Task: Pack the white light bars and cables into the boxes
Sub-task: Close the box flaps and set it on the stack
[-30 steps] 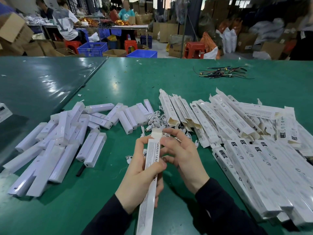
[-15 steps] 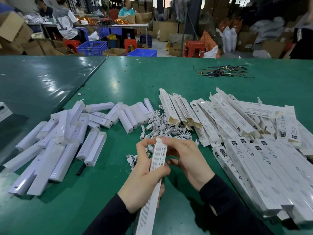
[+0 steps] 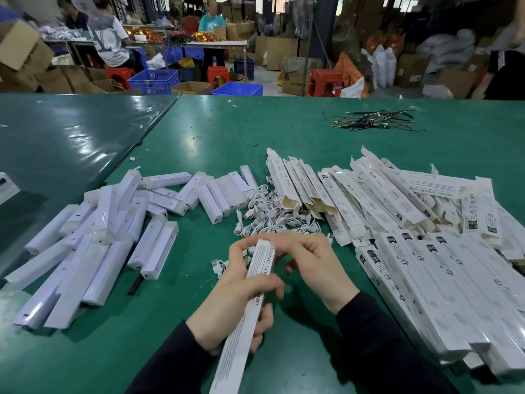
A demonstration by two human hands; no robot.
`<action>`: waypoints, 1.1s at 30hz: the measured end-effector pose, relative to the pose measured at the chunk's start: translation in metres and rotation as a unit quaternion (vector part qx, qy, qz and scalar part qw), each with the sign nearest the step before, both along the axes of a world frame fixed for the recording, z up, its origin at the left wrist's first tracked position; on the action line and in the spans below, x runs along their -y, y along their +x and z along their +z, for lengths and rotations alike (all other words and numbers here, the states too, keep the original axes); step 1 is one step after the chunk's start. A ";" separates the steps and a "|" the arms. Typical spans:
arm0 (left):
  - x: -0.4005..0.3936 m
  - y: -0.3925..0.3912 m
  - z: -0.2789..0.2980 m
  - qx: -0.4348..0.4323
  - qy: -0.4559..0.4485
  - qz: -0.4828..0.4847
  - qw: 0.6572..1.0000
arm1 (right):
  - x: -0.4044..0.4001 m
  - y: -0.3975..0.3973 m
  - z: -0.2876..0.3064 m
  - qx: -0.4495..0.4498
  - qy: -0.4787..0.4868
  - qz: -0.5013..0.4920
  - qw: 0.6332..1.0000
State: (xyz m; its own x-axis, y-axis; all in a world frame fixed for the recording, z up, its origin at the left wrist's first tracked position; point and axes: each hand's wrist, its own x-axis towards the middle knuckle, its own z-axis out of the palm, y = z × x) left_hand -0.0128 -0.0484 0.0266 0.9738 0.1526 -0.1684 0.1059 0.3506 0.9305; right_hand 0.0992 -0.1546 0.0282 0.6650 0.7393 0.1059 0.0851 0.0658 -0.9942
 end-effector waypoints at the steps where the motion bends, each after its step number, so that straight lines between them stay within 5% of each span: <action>1: -0.001 0.000 0.001 -0.011 -0.016 0.002 1.000 | 0.000 0.000 -0.002 0.025 0.002 0.000 1.000; 5: -0.014 -0.002 0.012 -0.064 -0.171 -0.089 0.979 | 0.000 0.002 -0.006 0.073 0.005 0.002 0.997; 8: -0.029 -0.003 0.018 -0.056 -0.354 -0.195 0.913 | -0.002 -0.003 -0.009 0.156 -0.006 0.041 0.987; 11: -0.037 -0.006 0.009 -0.045 -0.428 -0.164 0.888 | -0.006 -0.005 -0.014 0.190 0.004 0.032 0.981; 15: -0.038 -0.004 0.000 0.003 -0.246 0.124 0.961 | -0.006 -0.003 -0.018 0.096 0.013 0.001 0.995; 19: -0.030 0.003 -0.001 0.037 0.030 0.393 0.918 | -0.011 -0.006 -0.019 0.001 0.013 0.047 0.999; 21: -0.029 0.004 0.001 0.051 0.048 0.419 0.905 | -0.013 -0.012 -0.019 -0.048 0.017 0.106 0.993; 24: -0.037 0.002 0.005 0.085 -0.041 0.439 0.894 | -0.019 -0.019 -0.022 -0.042 0.009 0.110 0.993; 26: -0.045 -0.002 0.008 0.110 -0.102 0.465 0.873 | -0.024 -0.020 -0.024 0.082 -0.007 0.012 0.997; 28: -0.052 -0.006 0.011 0.128 -0.116 0.475 0.863 | -0.033 -0.020 -0.026 0.268 -0.042 -0.065 0.960; 31: -0.057 -0.012 0.019 0.159 -0.145 0.427 0.878 | -0.060 -0.025 -0.022 0.490 -0.102 -0.001 0.865; 33: -0.056 -0.015 0.022 0.184 -0.165 0.378 0.892 | -0.084 -0.026 -0.025 0.545 -0.173 0.080 0.817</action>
State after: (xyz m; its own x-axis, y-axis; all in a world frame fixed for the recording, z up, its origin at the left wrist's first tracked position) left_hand -0.0277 0.0079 0.0484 0.6119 0.7908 -0.0153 -0.5689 0.4535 0.6861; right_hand 0.0731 -0.0711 0.0029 0.2071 0.9184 0.3370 0.9495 -0.1057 -0.2953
